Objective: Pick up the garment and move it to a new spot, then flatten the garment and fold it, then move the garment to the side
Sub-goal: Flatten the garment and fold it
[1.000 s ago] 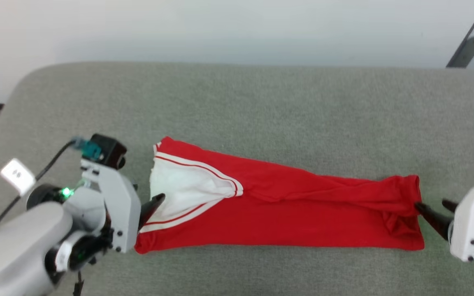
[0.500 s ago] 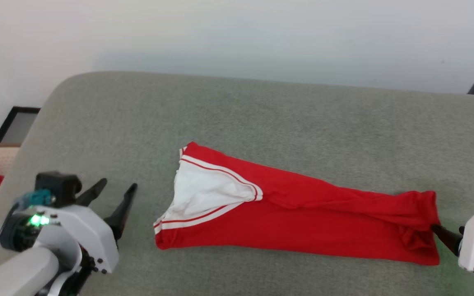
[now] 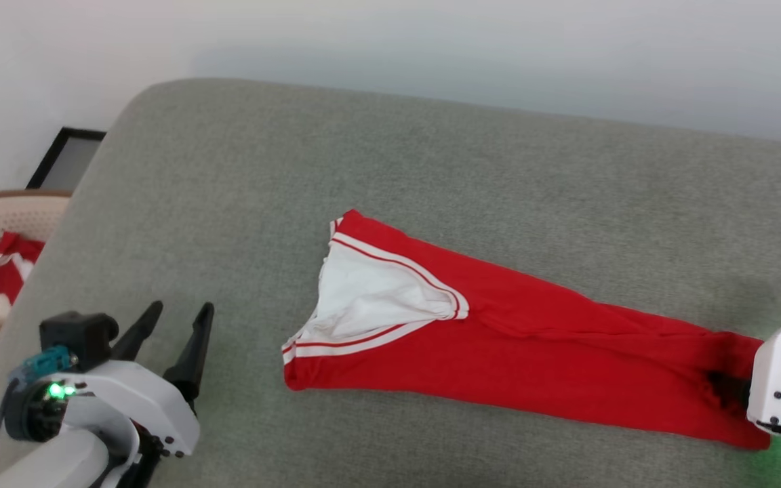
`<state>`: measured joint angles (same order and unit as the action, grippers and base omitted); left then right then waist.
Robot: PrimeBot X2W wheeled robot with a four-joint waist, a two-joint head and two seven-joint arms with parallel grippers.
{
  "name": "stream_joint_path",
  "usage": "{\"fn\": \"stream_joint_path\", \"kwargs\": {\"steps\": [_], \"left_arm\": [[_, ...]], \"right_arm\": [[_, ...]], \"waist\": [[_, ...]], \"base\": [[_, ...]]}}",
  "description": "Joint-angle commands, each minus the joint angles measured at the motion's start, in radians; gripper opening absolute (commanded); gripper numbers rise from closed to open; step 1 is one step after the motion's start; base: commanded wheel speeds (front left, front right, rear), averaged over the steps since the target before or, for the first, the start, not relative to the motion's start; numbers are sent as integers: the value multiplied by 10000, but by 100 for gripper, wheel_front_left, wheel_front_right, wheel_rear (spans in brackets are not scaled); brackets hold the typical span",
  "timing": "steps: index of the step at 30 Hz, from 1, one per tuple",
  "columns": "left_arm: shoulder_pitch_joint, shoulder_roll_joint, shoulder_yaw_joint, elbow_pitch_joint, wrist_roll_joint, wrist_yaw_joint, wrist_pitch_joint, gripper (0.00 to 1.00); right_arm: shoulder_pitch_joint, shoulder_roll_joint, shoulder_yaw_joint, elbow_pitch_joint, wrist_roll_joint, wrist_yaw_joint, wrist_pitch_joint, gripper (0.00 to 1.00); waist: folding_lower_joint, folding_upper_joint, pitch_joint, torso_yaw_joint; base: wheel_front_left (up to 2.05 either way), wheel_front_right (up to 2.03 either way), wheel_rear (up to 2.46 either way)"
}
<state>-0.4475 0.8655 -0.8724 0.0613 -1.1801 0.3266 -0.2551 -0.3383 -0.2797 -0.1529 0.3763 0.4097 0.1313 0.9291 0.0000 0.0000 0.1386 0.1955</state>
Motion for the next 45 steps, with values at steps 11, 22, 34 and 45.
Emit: {"fn": "stream_joint_path", "kwargs": {"steps": [11,22,34,45], "left_arm": [[996,-830,1765,496,955,-453,-99,100],[2035,-1482,3403,661,2136,-1001,-103,100],[2475,-2015,4387,786,3212,-1806,-102,100],[3201,-2995,5702,1302,4419,-2699,-103,100]], "right_arm": [[-427,-145,934,1202,908,-13,-211,0],[-749,-1345,223,1252,836,-23,-853,0],[-1014,-2184,-875,1788,83,-16,-1224,0],[-664,-1470,-523,340,1536,-14,-790,0]], "waist": [[0,0,340,267],[0,0,269,-82],[0,0,59,-611],[0,0,-480,-801]], "base": [[0,0,0],[0,0,0],[0,0,0],[0,0,0]]}}
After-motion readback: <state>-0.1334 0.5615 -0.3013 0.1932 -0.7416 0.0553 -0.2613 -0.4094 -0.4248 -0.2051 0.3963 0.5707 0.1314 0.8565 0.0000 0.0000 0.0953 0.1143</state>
